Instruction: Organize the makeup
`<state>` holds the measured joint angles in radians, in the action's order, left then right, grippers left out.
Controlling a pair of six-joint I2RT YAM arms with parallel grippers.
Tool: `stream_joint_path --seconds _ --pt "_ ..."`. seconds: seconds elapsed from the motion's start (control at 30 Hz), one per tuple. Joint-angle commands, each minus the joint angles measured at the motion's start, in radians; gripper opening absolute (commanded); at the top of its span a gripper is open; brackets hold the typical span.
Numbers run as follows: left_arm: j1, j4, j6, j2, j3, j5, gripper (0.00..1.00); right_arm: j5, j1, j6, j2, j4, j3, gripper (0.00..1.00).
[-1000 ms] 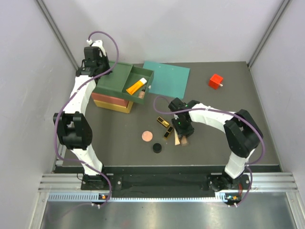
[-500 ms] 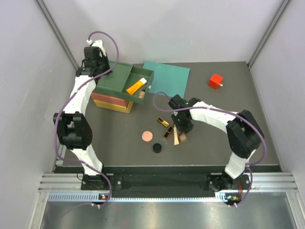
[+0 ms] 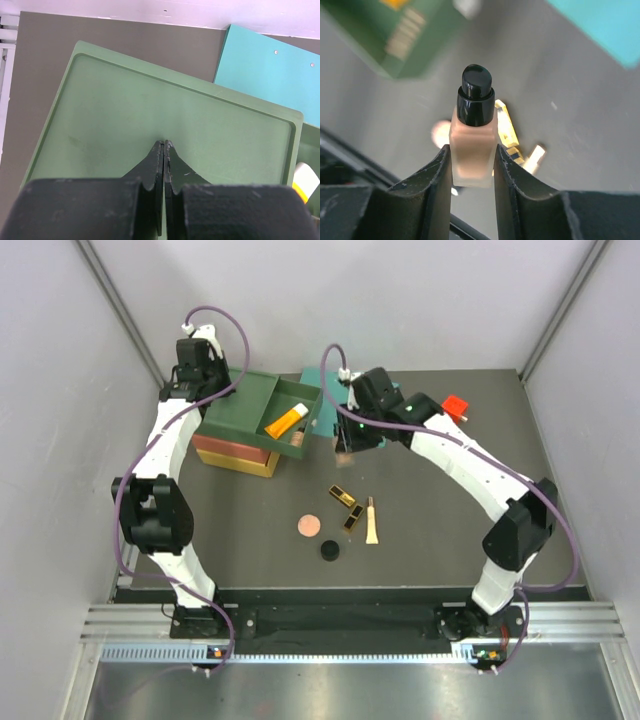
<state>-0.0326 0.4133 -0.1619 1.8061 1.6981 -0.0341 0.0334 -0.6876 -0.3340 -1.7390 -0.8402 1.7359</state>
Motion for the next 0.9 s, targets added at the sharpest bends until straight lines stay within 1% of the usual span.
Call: stream_joint_path --seconds 0.0,0.03,0.07,0.13,0.17,0.27,0.37,0.43,0.53,0.6,0.67,0.87 --pt "0.0 0.275 0.005 0.087 -0.089 -0.015 0.0 0.177 0.016 -0.007 -0.037 0.065 0.184 0.14" --pt "-0.001 0.278 0.005 0.087 -0.089 -0.013 0.0 0.2 0.017 -0.017 -0.053 0.079 0.213 0.14" --pt "0.0 0.277 0.004 0.087 -0.091 -0.018 0.0 0.259 0.017 -0.028 -0.069 0.095 0.264 0.14" --pt "-0.001 0.274 0.002 0.087 -0.091 -0.018 0.0 0.311 0.017 -0.078 -0.115 0.14 0.296 0.14" --pt "0.0 0.275 0.002 0.087 -0.092 -0.016 0.0 0.36 0.019 -0.1 -0.129 0.201 0.312 0.14" --pt "-0.001 0.275 0.004 0.082 -0.095 -0.02 0.0 0.428 0.017 -0.195 -0.191 0.289 0.346 0.14" --pt "0.0 0.275 0.002 0.084 -0.094 -0.021 0.0 0.46 0.019 -0.25 -0.264 0.322 0.411 0.14" --pt "0.0 0.275 0.002 0.082 -0.094 -0.023 0.0 0.465 0.019 -0.275 -0.323 0.329 0.483 0.14" --pt "-0.001 0.28 0.002 0.082 -0.094 -0.026 0.0 0.473 0.019 -0.339 -0.378 0.381 0.537 0.14" --pt "-0.001 0.28 0.002 0.082 -0.095 -0.027 0.0 0.471 0.02 -0.391 -0.404 0.427 0.547 0.15" --pt "0.0 0.282 0.005 0.079 -0.097 -0.024 0.0 0.459 0.02 -0.421 -0.419 0.438 0.548 0.15" --pt "0.0 0.282 0.009 0.079 -0.092 -0.018 0.0 0.422 0.022 -0.418 -0.419 0.423 0.541 0.17"
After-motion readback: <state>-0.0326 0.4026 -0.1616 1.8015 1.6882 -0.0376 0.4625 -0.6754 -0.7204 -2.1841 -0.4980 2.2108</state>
